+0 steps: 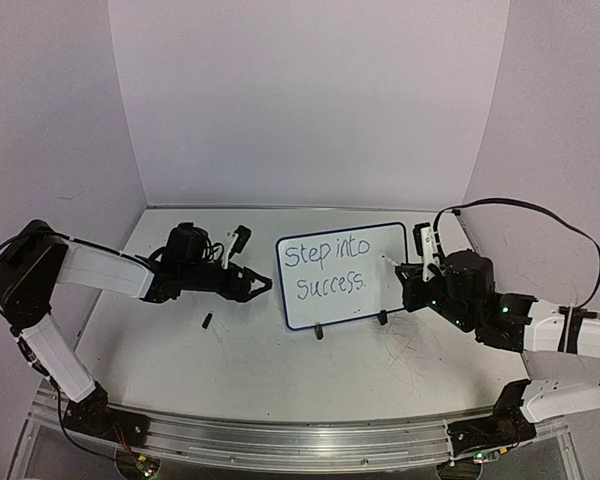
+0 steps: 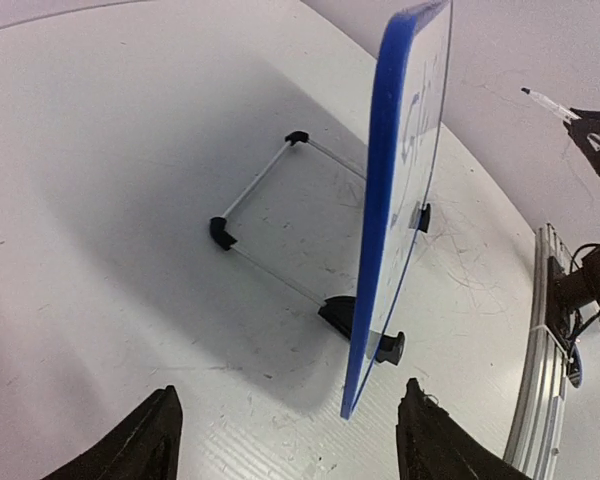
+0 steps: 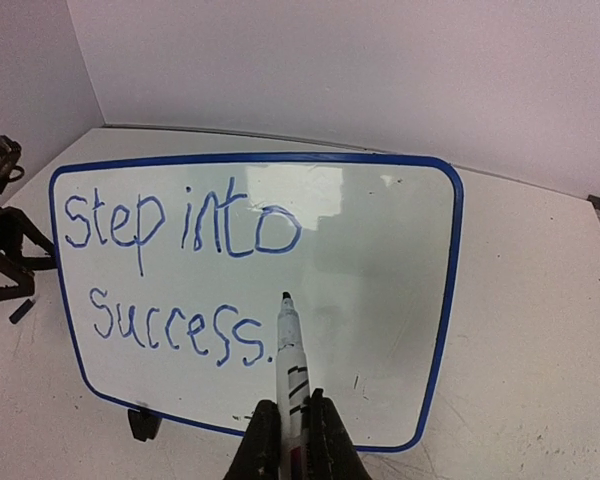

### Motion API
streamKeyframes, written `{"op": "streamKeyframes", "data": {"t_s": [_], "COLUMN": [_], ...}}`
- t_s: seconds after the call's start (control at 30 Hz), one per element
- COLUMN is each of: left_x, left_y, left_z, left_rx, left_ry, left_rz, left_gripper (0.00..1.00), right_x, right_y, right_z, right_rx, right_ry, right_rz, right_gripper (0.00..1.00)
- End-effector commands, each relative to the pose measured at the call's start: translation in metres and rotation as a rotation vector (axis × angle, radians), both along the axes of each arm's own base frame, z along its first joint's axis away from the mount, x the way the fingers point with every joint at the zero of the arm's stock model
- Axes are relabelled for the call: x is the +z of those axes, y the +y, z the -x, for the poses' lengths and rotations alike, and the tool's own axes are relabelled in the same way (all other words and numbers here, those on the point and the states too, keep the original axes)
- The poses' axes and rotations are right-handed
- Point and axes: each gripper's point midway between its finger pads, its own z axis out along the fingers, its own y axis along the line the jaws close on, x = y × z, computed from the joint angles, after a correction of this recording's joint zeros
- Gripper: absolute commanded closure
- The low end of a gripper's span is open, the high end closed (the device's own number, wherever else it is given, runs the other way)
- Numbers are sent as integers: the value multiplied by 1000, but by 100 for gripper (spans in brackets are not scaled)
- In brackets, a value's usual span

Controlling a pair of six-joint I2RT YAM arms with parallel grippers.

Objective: Write a sentence on the whiteboard
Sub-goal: Place the whiteboard at the center of the board, then pick up the pen cap from the corner of the board.

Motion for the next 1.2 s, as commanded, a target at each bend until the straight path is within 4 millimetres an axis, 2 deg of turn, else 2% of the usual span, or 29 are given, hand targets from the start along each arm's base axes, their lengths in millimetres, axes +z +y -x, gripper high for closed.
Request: {"op": "streamKeyframes", "data": {"t_s": [0.0,0.17,0.23,0.37,0.53,0.8,1.03,1.17], "left_x": [-16,-52,-63,-75,-90,-98,-114,-108], "left_y": [48,97,109,121,125,138,136,139], "left_z": [3,22,30,33,32,26,20,17], "left_rx": [242,430,454,493,499,547,528,529], "left_ry": [143,327,372,388,407,373,376,330], "left_rz": [-151,-376,-442,-506,-562,-627,-683,-683], "left_gripper": [27,31,34,38,44,45,64,83], "right_x": [18,22,24,31,36,32,40,44], "right_y": [2,11,14,14,14,13,9,15], "right_z": [-6,-5,-7,-8,-8,-7,-8,-5], "right_rx": [6,57,62,59,59,56,41,82], "right_ry": [-58,-69,-68,-78,-83,-70,-88,-96], "right_rz": [21,45,50,44,38,42,48,53], "right_gripper": [100,100,100,100,100,100,100,100]}}
